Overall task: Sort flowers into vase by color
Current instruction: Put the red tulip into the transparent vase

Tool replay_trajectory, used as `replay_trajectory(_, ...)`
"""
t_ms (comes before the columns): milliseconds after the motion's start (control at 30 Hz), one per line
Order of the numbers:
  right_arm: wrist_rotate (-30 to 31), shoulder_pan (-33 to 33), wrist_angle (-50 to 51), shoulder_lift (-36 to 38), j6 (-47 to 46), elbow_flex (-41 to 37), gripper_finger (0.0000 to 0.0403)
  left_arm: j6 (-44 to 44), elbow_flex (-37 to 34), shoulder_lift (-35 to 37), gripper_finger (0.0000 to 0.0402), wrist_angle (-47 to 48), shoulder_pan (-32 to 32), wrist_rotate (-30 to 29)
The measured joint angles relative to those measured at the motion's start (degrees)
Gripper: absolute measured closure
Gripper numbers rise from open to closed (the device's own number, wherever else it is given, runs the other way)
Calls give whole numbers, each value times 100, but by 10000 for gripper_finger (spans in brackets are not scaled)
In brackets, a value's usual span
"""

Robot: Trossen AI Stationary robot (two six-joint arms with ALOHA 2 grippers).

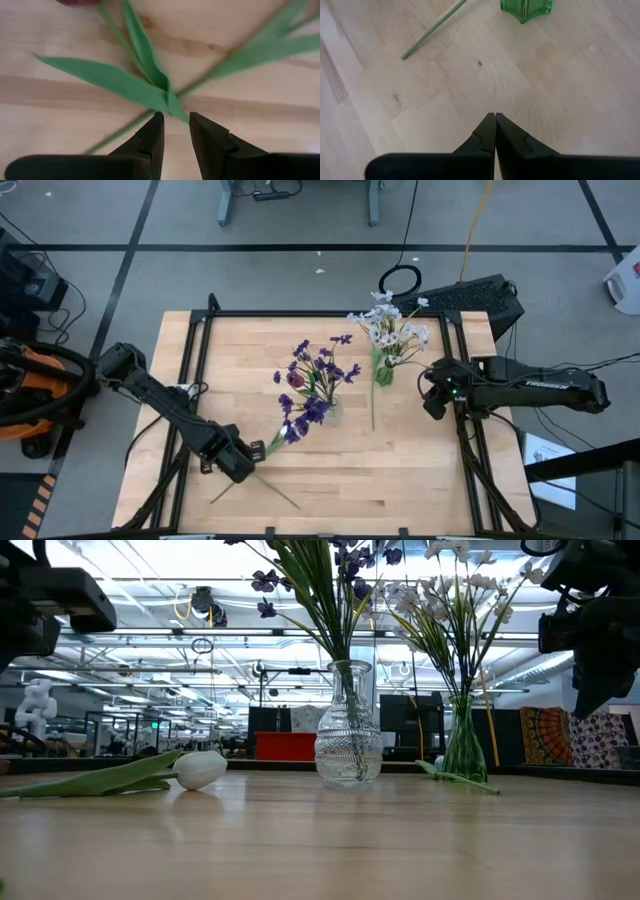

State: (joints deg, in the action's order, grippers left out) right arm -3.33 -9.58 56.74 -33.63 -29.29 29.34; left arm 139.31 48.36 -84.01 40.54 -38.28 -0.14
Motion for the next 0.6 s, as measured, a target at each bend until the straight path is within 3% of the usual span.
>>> replay_trajectory(500, 24, 0, -460, 0, -154, 0, 403, 143, 0, -252, 304, 90, 134, 6)
replay_trajectory(600, 24, 0, -602, 0, -177, 0, 403, 178, 0, -511, 304, -16, 163, 412)
